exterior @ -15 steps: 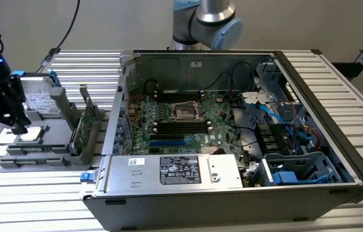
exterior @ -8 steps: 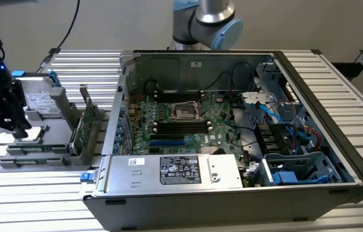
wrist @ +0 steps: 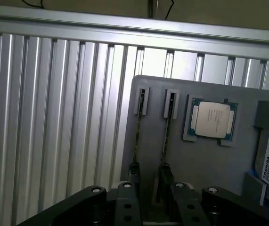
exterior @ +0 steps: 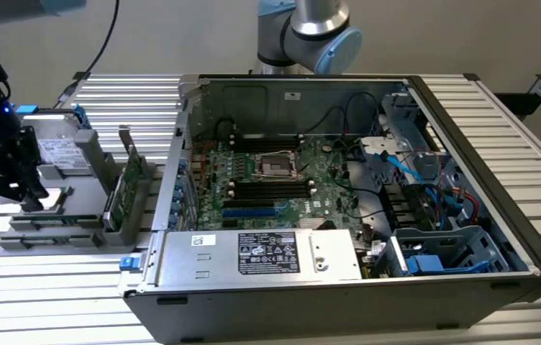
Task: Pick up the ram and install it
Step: 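Pick up the ram and move it above insertion slot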
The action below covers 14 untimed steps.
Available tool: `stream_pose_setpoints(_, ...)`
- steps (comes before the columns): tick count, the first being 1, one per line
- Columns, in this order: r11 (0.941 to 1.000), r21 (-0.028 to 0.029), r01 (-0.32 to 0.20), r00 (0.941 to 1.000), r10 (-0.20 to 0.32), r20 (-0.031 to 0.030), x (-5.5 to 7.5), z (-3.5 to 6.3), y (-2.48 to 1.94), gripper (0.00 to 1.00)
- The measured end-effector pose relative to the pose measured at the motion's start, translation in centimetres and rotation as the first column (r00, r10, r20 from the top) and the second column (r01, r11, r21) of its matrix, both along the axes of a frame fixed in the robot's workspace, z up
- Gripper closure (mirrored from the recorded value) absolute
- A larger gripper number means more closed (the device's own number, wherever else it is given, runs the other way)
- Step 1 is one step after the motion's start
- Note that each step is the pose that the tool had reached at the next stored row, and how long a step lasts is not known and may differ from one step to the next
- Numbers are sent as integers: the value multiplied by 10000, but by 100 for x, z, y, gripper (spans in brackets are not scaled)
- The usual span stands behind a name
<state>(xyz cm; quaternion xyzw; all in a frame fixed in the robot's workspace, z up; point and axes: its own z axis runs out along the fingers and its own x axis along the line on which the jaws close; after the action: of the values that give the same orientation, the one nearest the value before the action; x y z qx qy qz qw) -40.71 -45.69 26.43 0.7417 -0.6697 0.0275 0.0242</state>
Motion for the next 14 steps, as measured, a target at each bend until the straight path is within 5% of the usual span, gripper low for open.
stream_pose_setpoints(8,10000,-52,61,10000,-61,0,-17,-141,-21,69)
stream_pose_setpoints(14,10000,-76,63,10000,-63,0,-17,-209,-156,69)
